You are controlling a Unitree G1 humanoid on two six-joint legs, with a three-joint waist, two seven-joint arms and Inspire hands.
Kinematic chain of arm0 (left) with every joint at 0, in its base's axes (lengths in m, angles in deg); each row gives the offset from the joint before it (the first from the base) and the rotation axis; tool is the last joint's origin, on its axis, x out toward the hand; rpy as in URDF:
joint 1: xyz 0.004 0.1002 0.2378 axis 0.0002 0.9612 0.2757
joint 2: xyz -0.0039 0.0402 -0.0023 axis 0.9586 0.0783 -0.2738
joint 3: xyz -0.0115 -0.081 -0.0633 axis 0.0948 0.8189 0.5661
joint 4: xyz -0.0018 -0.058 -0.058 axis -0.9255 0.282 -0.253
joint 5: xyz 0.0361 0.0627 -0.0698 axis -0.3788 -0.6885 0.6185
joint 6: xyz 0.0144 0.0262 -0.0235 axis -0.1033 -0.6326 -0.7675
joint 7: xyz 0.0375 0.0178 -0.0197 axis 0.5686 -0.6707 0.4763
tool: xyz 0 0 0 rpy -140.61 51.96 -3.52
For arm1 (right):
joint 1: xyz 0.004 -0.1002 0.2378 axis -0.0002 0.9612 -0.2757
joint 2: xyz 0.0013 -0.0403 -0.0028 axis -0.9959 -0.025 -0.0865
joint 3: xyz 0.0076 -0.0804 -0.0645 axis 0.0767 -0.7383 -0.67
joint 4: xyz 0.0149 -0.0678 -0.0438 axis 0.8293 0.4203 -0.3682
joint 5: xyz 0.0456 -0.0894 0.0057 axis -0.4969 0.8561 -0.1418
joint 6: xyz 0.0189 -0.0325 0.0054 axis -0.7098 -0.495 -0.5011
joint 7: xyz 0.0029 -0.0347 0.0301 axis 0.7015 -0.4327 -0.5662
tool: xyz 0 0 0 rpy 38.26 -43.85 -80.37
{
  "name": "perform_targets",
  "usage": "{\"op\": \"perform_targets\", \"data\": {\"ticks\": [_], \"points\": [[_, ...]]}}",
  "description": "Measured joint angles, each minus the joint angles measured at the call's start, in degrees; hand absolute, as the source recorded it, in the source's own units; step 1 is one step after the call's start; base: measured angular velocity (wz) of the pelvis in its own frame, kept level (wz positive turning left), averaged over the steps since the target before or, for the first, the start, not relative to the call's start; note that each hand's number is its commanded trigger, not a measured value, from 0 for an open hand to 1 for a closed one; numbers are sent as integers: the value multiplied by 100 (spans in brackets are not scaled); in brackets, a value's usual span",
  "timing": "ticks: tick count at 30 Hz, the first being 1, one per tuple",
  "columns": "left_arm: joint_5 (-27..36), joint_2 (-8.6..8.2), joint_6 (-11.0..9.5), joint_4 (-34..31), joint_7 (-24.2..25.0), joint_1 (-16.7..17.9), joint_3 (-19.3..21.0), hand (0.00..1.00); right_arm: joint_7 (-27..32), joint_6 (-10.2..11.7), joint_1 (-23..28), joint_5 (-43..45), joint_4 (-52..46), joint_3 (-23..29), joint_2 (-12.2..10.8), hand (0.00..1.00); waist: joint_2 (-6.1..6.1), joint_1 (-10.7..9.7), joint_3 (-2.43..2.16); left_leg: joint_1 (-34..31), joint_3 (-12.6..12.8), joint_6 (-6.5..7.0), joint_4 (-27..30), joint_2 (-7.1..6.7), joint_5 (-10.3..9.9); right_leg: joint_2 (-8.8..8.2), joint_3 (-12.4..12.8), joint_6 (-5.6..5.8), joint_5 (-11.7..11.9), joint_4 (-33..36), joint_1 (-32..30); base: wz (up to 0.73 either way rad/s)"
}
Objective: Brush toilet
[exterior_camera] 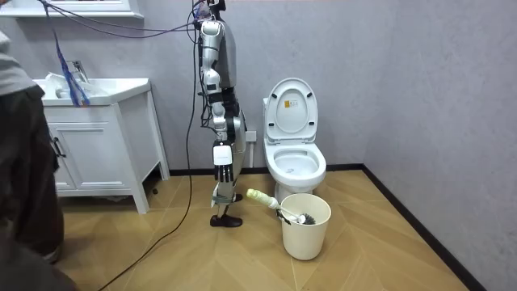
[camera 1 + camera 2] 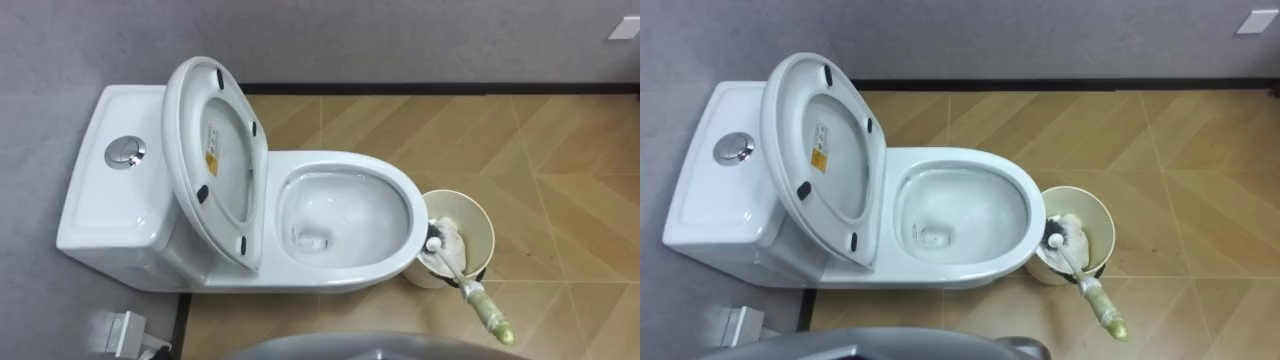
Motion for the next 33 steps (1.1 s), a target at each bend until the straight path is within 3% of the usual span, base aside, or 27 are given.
{"op": "perform_targets", "data": {"ticks": [13, 21, 25, 33], "points": [[-4, -1, 98, -5, -48, 14, -1, 0, 101, -19, 6, -326, -7, 140, -9, 0, 3, -21, -6, 15, -3, 1, 0, -6, 0, -4, 9, 2, -11, 0, 3, 0], [0, 0, 100, -17, -113, 114, 55, 0, 414, 19, 5, -1559, 5, 889, -28, 0, -41, -177, -13, -3, -5, 1, -1, -12, 0, -9, 6, 0, -27, -10, -18, 0], [0, 8, -38, -19, -180, 96, 402, 0, 635, 122, 6, -2345, 20, 1254, -41, 0, -76, -186, -16, 8, 8, 2, 1, -19, -1, -13, 23, 3, -30, -11, -26, 0], [-3, 26, -112, -102, -402, 123, 451, 0, 1249, 353, -18, -2869, -302, 1872, -74, 0, -108, -237, -28, -8, 15, 2, 2, -19, -1, -13, 18, 5, -30, -6, -48, 0]]}}
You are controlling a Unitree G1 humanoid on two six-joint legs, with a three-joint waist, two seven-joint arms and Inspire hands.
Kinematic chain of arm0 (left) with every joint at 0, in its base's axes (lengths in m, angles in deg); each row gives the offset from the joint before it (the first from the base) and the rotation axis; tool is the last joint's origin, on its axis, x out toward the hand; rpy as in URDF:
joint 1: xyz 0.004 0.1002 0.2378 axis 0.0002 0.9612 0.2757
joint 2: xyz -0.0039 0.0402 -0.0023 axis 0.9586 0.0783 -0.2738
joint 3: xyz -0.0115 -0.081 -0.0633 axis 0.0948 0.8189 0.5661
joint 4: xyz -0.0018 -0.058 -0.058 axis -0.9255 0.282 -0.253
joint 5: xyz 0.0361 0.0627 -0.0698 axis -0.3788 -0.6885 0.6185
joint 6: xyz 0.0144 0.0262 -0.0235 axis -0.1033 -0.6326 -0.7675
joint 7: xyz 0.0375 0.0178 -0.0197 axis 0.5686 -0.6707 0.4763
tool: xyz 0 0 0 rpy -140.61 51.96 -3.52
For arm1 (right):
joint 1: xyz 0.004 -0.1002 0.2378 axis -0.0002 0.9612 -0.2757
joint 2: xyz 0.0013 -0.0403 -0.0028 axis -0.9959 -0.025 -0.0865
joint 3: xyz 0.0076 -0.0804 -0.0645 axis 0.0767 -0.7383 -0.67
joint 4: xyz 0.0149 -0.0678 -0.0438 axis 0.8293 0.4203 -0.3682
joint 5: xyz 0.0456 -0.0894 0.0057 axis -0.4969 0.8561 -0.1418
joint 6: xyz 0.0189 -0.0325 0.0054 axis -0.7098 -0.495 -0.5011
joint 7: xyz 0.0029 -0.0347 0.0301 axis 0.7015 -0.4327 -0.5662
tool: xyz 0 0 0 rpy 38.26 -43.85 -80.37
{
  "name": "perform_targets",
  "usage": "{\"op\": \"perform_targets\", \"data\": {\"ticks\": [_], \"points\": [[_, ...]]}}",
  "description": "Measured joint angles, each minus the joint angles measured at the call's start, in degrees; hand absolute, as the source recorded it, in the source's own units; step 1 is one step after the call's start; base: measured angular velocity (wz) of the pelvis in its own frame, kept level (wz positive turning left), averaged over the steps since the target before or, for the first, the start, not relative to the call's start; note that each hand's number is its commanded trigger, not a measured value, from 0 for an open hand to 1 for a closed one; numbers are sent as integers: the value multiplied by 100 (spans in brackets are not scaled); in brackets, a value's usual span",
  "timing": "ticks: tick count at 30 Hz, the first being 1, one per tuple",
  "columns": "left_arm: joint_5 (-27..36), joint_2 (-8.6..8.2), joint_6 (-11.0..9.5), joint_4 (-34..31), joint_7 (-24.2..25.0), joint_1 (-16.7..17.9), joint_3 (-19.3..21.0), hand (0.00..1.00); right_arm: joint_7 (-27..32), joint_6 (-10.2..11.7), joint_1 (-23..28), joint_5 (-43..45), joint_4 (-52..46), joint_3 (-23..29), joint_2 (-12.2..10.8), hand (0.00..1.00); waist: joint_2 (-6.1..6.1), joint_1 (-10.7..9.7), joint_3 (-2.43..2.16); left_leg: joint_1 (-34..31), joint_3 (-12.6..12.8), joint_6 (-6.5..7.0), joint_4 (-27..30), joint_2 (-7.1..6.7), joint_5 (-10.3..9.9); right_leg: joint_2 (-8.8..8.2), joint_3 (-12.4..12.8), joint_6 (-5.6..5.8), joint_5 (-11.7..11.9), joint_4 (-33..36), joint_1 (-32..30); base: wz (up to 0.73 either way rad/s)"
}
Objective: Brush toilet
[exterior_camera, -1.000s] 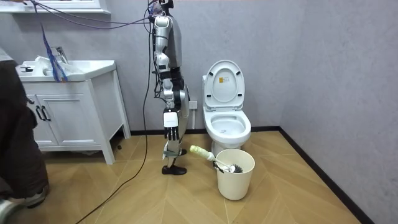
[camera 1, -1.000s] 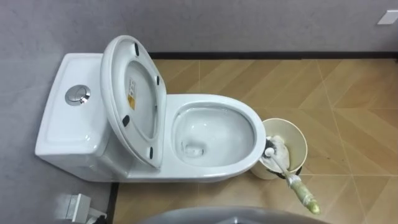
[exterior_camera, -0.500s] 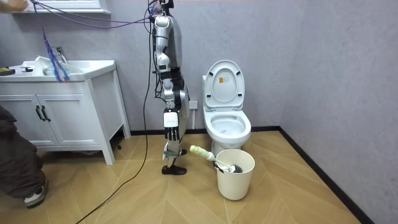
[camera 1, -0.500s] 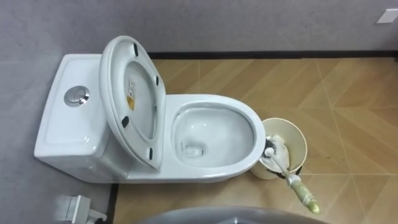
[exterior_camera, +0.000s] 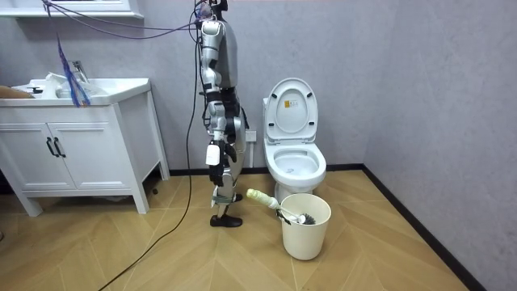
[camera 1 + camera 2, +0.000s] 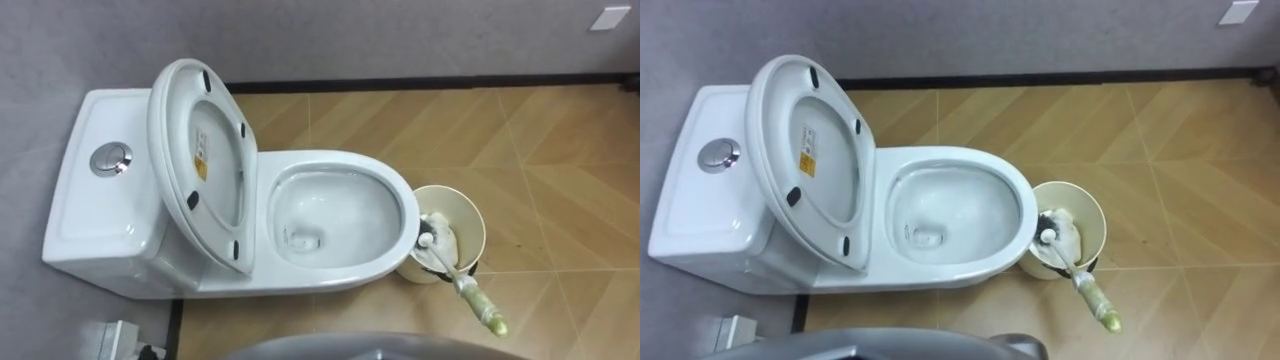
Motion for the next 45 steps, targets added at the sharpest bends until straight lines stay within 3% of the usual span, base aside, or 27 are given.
{"op": "perform_targets", "data": {"ticks": [9, 17, 21, 29, 34, 38, 40, 45], "points": [[12, 35, -276, -20, -213, -10, 119, 0, 910, 343, -106, -150, -674, 265, 2, 0, -13, -90, -5, -27, 27, 2, 2, -1, 1, -2, -10, 5, -4, 8, -51, -1], [3, 43, -441, -18, -310, -8, 93, 0, 1584, 634, -209, 474, -1616, 119, 1, 0, -31, -44, -11, -124, 122, 2, 1, 10, 3, 15, 112, 3, 11, 24, -175, -5], [25, 50, -573, -124, -322, 32, 88, 0, 1849, 954, -290, 793, -1993, 87, 2, 0, -76, 9, -9, -112, 128, 2, 2, 7, 3, 14, 117, 3, 12, 8, -160, -1], [291, 70, -714, -99, -362, -25, -215, 0, 2065, 1087, -317, 1316, -2234, -428, 2, 0, -74, 101, -6, -182, 92, 2, 55, 8, 1, 8, 120, 3, 12, 37, -200, 0], [533, 98, -905, -125, -394, -46, -350, 0, 2065, 1271, -339, 1707, -2245, -901, 71, 0, -41, 167, 6, -329, 82, 3, 67, 17, 2, 15, 133, 4, 17, 108, -377, 0], [732, 218, -1002, -368, -386, -291, -427, 0, 2072, 1342, -371, 1709, -2211, -1271, 178, 0, -48, 187, 6, -642, -100, 19, 211, -5, 11, -16, -58, 5, 29, 110, -494, 25], [754, 297, -1063, -529, -389, -439, -539, 0, 2074, 1345, -502, 1721, -2075, -1452, 244, 0, -68, 248, 38, -807, -155, 20, 302, 6, 13, -16, -144, -8, 55, 118, -601, 19], [777, 310, -1182, -888, -389, -679, -595, 0, 1999, 1404, -919, 1912, -1624, -1649, 410, 0, -57, 252, 47, -1265, -371, 33, 441, -8, 39, -47, -378, -25, 72, 196, -951, 20]]}}
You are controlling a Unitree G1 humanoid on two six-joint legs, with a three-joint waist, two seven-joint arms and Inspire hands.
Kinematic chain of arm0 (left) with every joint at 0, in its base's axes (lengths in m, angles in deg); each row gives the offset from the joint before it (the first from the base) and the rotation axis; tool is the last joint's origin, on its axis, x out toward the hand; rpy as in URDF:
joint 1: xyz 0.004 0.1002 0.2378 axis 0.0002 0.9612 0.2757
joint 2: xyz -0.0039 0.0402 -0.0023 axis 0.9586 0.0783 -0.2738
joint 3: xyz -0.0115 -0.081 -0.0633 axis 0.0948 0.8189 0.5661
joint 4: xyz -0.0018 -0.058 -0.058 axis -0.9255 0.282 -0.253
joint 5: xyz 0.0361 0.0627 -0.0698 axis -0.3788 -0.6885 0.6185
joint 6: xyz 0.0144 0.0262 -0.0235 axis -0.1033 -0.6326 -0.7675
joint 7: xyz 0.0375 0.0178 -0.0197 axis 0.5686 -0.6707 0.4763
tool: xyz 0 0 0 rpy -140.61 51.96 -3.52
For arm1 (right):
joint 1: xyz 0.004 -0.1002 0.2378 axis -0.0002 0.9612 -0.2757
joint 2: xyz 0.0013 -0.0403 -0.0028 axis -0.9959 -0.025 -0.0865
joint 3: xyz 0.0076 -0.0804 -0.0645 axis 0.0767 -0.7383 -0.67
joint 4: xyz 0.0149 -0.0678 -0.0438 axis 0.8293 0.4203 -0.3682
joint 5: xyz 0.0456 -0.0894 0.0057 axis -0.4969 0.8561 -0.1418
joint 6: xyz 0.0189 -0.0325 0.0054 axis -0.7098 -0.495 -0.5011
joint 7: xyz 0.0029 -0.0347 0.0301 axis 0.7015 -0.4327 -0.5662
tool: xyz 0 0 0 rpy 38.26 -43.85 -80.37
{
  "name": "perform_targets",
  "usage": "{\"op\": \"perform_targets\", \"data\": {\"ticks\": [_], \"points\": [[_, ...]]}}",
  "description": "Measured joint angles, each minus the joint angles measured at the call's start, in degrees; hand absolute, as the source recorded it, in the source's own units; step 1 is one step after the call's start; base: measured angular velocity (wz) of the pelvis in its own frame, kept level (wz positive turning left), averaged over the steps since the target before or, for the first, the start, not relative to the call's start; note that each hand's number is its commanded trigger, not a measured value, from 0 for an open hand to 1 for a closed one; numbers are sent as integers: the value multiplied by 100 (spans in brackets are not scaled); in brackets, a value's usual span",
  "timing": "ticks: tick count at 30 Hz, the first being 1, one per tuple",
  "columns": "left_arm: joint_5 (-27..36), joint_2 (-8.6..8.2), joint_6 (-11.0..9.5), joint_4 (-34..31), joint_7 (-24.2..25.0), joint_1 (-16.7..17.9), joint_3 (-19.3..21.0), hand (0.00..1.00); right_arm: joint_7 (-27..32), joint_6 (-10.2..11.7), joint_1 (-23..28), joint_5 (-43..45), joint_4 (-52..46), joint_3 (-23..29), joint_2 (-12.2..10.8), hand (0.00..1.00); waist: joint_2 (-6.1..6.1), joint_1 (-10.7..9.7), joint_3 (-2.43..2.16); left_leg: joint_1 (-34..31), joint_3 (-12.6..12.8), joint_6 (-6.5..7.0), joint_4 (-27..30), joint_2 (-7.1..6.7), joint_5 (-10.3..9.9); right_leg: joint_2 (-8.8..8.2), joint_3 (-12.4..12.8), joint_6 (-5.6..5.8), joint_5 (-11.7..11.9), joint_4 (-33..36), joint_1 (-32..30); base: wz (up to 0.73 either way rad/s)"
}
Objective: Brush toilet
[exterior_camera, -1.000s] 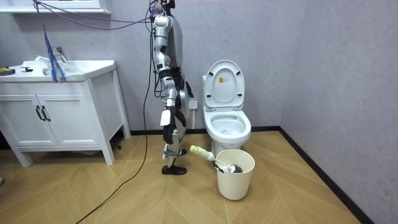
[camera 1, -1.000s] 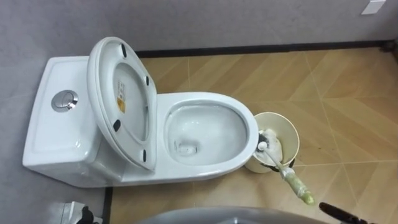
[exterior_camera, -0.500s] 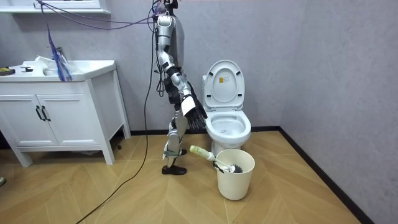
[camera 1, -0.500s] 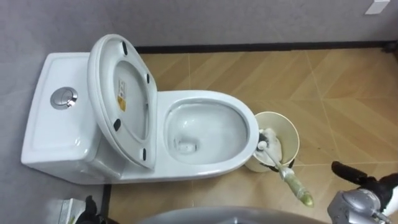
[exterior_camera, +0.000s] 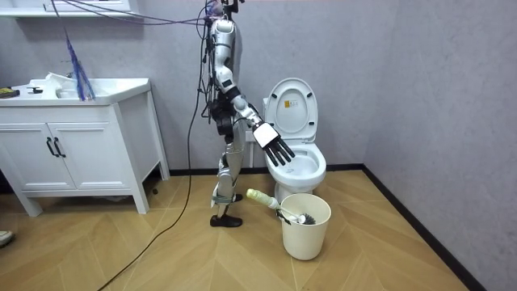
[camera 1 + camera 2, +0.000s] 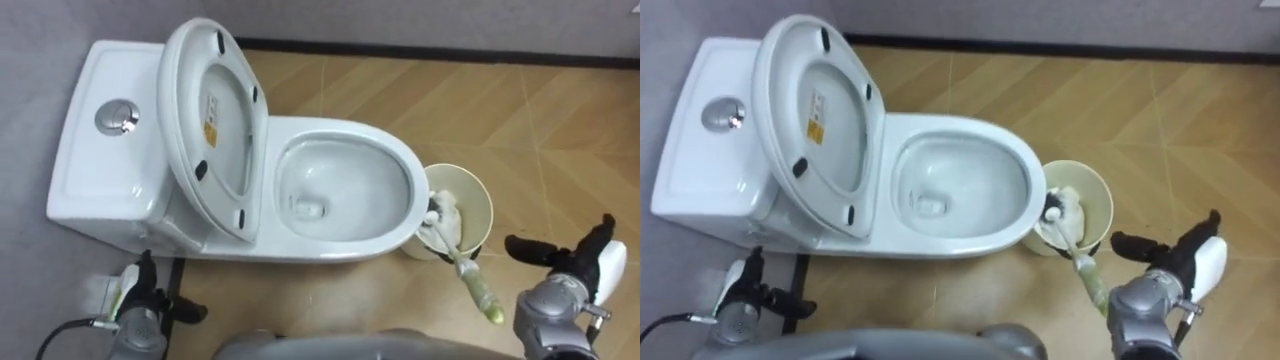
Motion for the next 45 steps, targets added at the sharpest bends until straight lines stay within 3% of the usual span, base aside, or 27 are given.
{"op": "perform_targets", "data": {"ticks": [7, 14, 20, 21, 27, 38, 45], "points": [[46, 38, -73, -89, 0, -310, -262, 0, -363, 113, -498, -25, 811, -65, 199, 0, 55, 27, 7, -656, -270, 10, 175, -31, 61, -19, -278, -13, 29, 17, -447, 23], [293, 43, -116, -89, -41, -589, -543, 0, -700, 121, -966, -241, 1556, -209, 292, 0, 56, 121, 35, -1087, -364, 23, 175, -75, 185, -68, -338, -30, 40, 163, -915, 7], [313, 39, -122, -87, -85, -864, -855, 0, -1093, 47, -1248, -424, 1752, -341, 433, 0, 75, 169, 142, -1598, -336, 60, 433, -92, 218, -150, -308, -25, 36, 549, -1473, 1], [310, 41, -122, -65, -87, -932, -914, 0, -1163, 40, -1316, -447, 1828, -440, 468, 0, 94, 179, 180, -1690, -334, 62, 505, -93, 219, -171, -300, -17, 29, 650, -1579, 0], [307, 7, -161, 133, -20, -1391, -1246, 0, -1446, -49, -1458, -449, 1930, -735, 457, 0, 61, 249, 247, -2162, -227, 173, 719, -130, 282, -342, -297, 20, -67, 1136, -2164, 1], [424, -61, -236, 0, 121, -1482, -1685, 0, -1432, -75, -1542, -502, 1913, -790, 443, 0, 70, 240, 239, -2655, -163, 227, 970, -120, 325, -371, -255, 5, -73, 1471, -2709, -1], [550, -51, -406, -28, -54, -1583, -1999, 0, -1368, -68, -1563, -705, 1905, -1026, 445, 0, 70, 236, 236, -2894, -101, 229, 1203, -122, 322, -392, -158, -7, -132, 1754, -2977, 0]]}}
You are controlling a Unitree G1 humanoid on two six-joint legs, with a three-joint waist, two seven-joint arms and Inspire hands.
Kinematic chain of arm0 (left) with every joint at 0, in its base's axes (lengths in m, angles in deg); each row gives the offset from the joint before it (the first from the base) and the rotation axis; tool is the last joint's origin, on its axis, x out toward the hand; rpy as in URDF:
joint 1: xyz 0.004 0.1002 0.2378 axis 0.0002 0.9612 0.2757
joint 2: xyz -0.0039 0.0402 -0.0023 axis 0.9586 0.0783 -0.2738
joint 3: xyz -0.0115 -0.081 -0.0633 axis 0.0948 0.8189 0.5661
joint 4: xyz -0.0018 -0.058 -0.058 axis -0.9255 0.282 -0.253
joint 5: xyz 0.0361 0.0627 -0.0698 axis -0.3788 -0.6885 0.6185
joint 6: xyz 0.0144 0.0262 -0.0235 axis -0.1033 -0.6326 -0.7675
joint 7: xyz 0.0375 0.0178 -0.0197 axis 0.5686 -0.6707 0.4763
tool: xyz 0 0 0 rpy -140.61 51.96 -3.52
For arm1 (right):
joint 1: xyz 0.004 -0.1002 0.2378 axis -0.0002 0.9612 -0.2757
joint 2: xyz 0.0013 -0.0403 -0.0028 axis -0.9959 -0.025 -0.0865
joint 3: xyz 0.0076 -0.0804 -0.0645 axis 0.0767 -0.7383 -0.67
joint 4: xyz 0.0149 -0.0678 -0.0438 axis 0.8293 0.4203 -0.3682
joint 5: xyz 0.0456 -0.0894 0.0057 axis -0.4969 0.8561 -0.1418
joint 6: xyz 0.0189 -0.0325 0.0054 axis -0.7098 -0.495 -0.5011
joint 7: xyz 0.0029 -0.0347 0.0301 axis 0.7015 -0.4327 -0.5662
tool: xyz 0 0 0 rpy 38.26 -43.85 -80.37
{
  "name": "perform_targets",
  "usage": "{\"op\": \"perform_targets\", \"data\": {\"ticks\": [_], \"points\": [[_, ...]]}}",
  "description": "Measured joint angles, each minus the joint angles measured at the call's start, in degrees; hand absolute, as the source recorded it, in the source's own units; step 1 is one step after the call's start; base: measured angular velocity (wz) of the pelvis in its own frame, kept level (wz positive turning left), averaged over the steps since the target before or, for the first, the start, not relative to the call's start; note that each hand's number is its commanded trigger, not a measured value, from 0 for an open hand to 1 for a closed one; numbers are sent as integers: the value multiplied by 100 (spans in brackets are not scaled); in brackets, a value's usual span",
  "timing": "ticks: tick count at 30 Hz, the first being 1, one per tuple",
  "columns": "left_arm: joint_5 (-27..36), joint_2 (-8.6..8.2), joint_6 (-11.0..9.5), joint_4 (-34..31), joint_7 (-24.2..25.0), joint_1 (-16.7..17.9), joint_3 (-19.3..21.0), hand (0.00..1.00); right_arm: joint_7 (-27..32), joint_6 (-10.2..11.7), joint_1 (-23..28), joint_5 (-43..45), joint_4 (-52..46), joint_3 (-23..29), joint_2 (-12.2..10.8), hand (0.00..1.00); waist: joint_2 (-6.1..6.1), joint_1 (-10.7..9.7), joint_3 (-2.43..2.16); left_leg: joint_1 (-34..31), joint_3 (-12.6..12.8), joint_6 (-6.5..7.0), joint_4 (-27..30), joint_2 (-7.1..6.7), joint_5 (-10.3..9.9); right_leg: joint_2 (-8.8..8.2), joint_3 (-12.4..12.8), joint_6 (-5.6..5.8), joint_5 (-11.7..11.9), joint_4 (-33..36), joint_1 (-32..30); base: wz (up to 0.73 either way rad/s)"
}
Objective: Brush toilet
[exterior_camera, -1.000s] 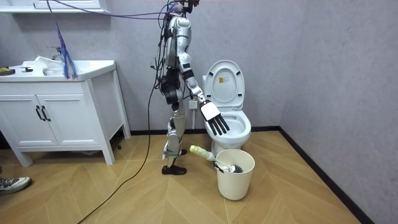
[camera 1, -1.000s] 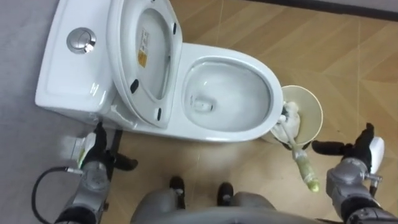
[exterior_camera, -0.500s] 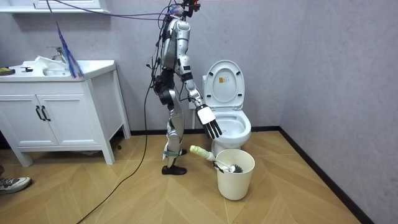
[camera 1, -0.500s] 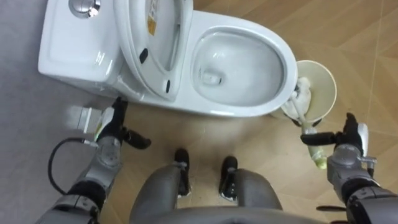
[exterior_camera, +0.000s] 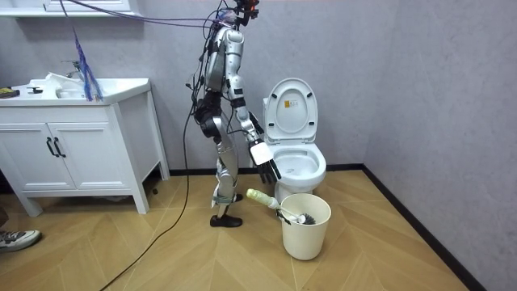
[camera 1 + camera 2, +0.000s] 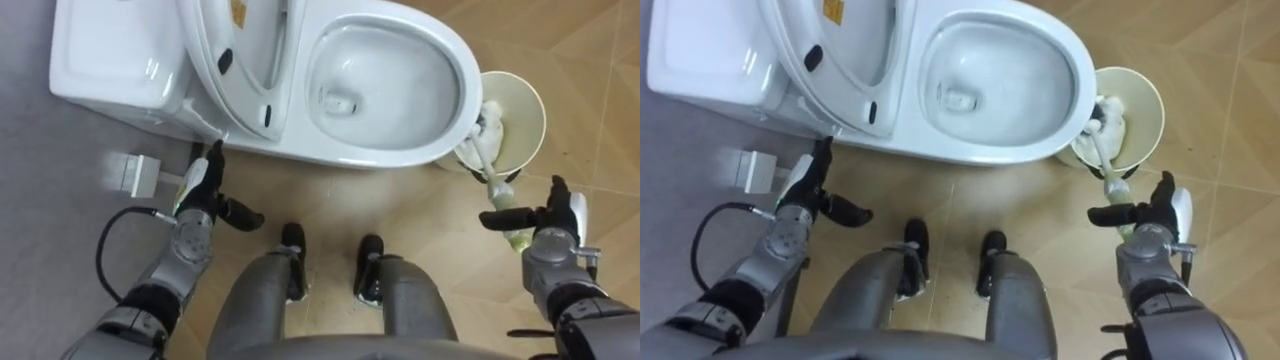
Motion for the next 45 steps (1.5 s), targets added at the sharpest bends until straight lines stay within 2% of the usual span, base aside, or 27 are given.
{"op": "perform_targets", "data": {"ticks": [8, 12, 16, 21, 26, 28, 37, 40, 44, 45], "points": [[-6, -11, -31, -271, -24, 1, -93, 0, 10, -7, -74, -257, 181, -75, 66, 0, -7, -20, -2, -215, -49, 34, 367, -100, -32, -160, 39, 0, -220, 596, -300, 8], [-5, -24, -30, -537, -25, 9, -103, 0, -1, -11, -106, -394, 247, -87, 224, 0, -9, 54, -5, -626, -37, 53, 679, -85, -56, -187, 69, -26, -245, 941, -708, 1], [91, 17, -30, -938, -26, 4, -123, 0, -8, -27, -214, -456, 250, -118, 437, 0, -24, 71, -6, -1173, -29, 68, 1195, -79, -149, -241, 120, -45, -371, 1469, -1255, 3], [176, 40, -29, -1018, -59, -32, -231, 0, 11, -100, -498, -553, 223, -261, 572, 0, -33, 82, -3, -1658, -11, 33, 1624, -60, -232, -256, 202, -63, -449, 1910, -1769, -5], [464, 105, -27, -1128, -107, -130, -396, 0, 72, -106, -648, -586, 171, -523, 670, 0, -45, 73, 2, -2266, -15, 21, 2317, -74, -424, -391, 205, -139, -703, 2665, -2370, 10], [483, 150, -27, -1133, -207, -214, -441, 0, 72, -115, -736, -591, 175, -612, 675, 0, -54, 87, 7, -2577, -15, 3, 2711, -23, -554, -425, 200, -154, -843, 3020, -2653, 0], [512, 222, -27, -1376, -283, -298, -443, 0, 53, -113, -766, -618, 197, -688, 718, 0, -50, 92, 17, -3343, -26, -36, 3824, 20, -995, -575, 192, -295, -1333, 4112, -3364, 2], [543, 223, -27, -1388, -309, -310, -459, 0, -4, -103, -807, -633, 192, -732, 751, 0, -13, 123, 41, -3557, -48, -50, 4072, 28, -1106, -569, 204, -351, -1430, 4345, -3558, 2], [544, 224, -27, -1394, -368, -320, -509, 0, -81, -92, -823, -682, 195, -785, 805, 0, 40, 207, 67, -3768, -55, -62, 4272, 22, -1201, -564, 228, -370, -1532, 4555, -3761, 4], [543, 224, -27, -1394, -382, -323, -523, 0, -91, -75, -830, -706, 195, -786, 822, 0, 85, 214, 93, -3791, -60, -40, 4314, 20, -1215, -560, 224, -364, -1571, 4598, -3771, 6]]}}
